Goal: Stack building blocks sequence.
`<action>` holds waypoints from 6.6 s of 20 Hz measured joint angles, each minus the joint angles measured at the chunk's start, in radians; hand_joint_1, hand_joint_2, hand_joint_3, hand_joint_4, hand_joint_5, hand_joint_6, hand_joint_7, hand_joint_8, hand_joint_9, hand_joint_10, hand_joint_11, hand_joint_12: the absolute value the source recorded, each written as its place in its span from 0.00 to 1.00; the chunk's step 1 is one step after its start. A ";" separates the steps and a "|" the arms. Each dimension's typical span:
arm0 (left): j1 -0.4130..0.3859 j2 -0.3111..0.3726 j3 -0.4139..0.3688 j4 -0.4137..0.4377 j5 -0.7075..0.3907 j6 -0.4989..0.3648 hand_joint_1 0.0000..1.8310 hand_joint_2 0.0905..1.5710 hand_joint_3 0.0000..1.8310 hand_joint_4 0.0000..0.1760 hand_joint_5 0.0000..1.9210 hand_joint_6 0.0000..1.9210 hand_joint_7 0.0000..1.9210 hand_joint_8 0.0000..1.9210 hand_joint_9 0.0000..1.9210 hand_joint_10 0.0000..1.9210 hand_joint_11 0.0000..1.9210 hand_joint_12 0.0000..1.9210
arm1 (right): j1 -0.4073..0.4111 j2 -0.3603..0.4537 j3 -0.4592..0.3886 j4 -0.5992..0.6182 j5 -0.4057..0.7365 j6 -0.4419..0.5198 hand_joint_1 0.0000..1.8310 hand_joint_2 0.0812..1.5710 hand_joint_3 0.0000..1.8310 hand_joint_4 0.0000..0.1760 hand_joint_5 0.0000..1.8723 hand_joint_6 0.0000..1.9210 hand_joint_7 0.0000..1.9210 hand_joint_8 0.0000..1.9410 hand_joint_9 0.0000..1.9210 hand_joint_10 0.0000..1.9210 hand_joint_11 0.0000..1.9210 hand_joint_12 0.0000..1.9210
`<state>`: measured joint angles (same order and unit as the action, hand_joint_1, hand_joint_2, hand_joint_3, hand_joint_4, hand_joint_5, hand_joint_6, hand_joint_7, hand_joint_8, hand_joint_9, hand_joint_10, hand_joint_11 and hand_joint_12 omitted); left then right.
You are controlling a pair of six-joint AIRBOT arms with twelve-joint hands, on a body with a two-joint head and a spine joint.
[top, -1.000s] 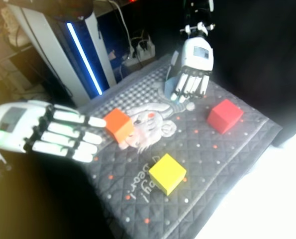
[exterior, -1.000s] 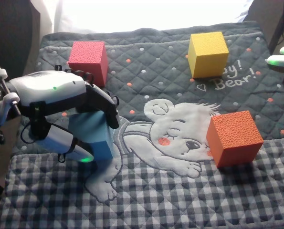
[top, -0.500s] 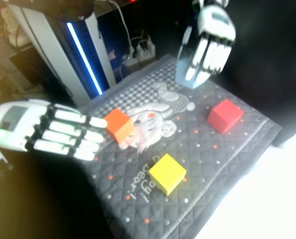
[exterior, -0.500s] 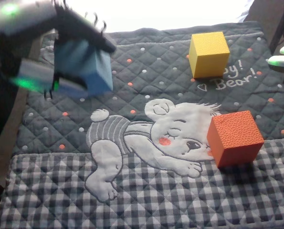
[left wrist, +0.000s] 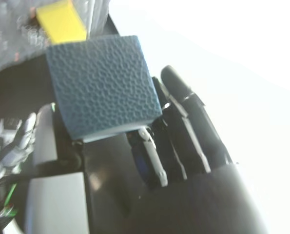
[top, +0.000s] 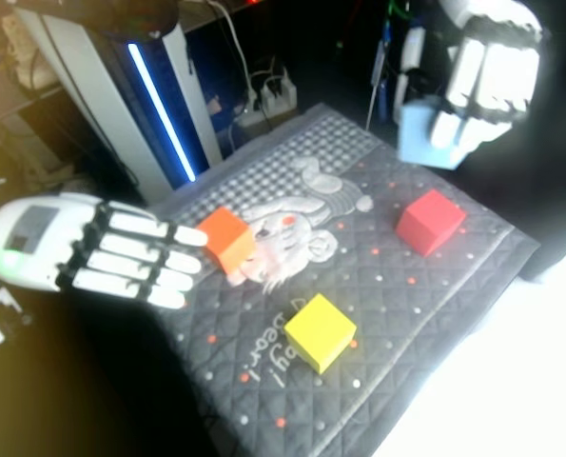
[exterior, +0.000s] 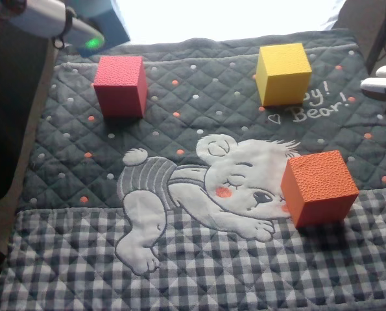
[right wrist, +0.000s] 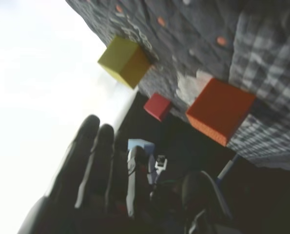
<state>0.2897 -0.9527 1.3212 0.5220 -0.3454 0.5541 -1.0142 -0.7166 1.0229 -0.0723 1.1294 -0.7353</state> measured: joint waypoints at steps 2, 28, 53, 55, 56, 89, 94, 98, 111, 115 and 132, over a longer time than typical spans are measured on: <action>0.000 -0.031 0.027 0.010 0.071 0.000 0.77 0.62 0.00 0.00 0.60 0.29 0.65 0.19 0.65 0.41 0.58 0.45 | 0.000 -0.002 0.000 -0.003 0.000 0.000 0.17 0.85 0.00 0.49 0.13 0.00 0.15 0.00 0.15 0.00 0.09 0.08; 0.028 -0.203 0.187 0.034 0.216 -0.024 0.76 0.67 0.00 0.00 0.52 0.44 0.52 0.40 0.55 0.60 0.49 0.57 | 0.000 -0.023 0.012 -0.002 0.000 0.000 0.15 0.83 0.00 0.61 0.13 0.00 0.14 0.00 0.14 0.00 0.11 0.07; 0.001 -0.120 0.066 0.106 0.143 -0.018 0.39 0.46 0.00 1.00 0.00 0.00 0.00 0.00 0.00 0.00 0.00 0.36 | 0.000 -0.023 0.013 0.000 0.002 0.000 0.17 0.83 0.00 0.59 0.16 0.01 0.16 0.01 0.14 0.01 0.10 0.05; -0.006 -0.098 0.033 0.110 0.135 0.001 0.32 0.44 0.00 1.00 0.00 0.00 0.00 0.00 0.00 0.00 0.00 0.08 | 0.000 -0.023 0.013 0.001 0.001 0.000 0.18 0.83 0.00 0.59 0.16 0.00 0.15 0.00 0.14 0.00 0.10 0.05; -0.007 -0.082 0.013 0.098 0.122 0.021 0.32 0.44 0.00 1.00 0.00 0.00 0.00 0.00 0.00 0.00 0.00 0.08 | 0.000 -0.023 0.012 0.001 0.000 0.000 0.18 0.83 0.00 0.59 0.16 0.00 0.15 0.00 0.14 0.00 0.10 0.05; 0.831 0.269 -0.425 -0.670 -0.756 0.179 0.49 0.40 0.00 0.81 0.00 0.00 0.00 0.00 0.00 0.00 0.00 0.00 | 0.201 -0.229 0.129 -0.253 -0.187 0.160 0.49 0.56 0.00 0.96 0.07 0.00 0.13 0.00 0.18 0.00 0.01 0.61; 0.834 0.254 -0.420 -0.672 -0.757 0.171 0.51 0.41 0.00 0.78 0.00 0.00 0.00 0.00 0.00 0.00 0.00 0.00 | 0.208 -0.253 0.137 -0.254 -0.193 0.161 0.48 0.56 0.00 0.71 0.11 0.00 0.17 0.01 0.22 0.01 0.03 0.69; 0.834 0.250 -0.418 -0.676 -0.756 0.164 0.49 0.42 0.00 0.77 0.00 0.00 0.00 0.00 0.00 0.00 0.00 0.00 | 0.208 -0.275 0.149 -0.254 -0.201 0.161 0.52 0.62 0.00 0.07 0.38 0.01 0.37 0.04 0.39 0.08 0.15 0.73; 0.844 0.244 -0.412 -0.682 -0.760 0.155 0.49 0.43 0.00 0.68 0.01 0.00 0.00 0.00 0.00 0.00 0.00 0.00 | 0.268 -0.272 0.174 -0.245 -0.221 0.166 0.64 0.68 0.00 0.00 0.56 0.44 0.58 0.82 0.63 1.00 0.68 1.00; 0.849 0.238 -0.412 -0.685 -0.763 0.152 0.49 0.43 0.00 0.87 0.01 0.00 0.00 0.00 0.00 0.00 0.00 0.00 | 0.338 -0.261 0.191 -0.256 -0.216 0.164 0.64 0.69 0.00 0.00 0.53 0.48 0.54 0.63 0.56 0.85 0.54 0.99; 0.855 0.225 -0.404 -0.686 -0.779 0.135 0.51 0.44 0.00 0.62 0.02 0.00 0.00 0.00 0.00 0.00 0.00 0.00 | 0.606 -0.407 0.423 -0.058 -0.319 0.071 0.69 0.67 0.00 0.00 0.56 0.38 0.58 0.47 0.63 0.38 0.50 0.58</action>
<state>1.1446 -0.7277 0.9173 -0.1635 -1.1240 0.6895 -0.4080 -1.1233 1.4456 -0.1303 0.8108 -0.6640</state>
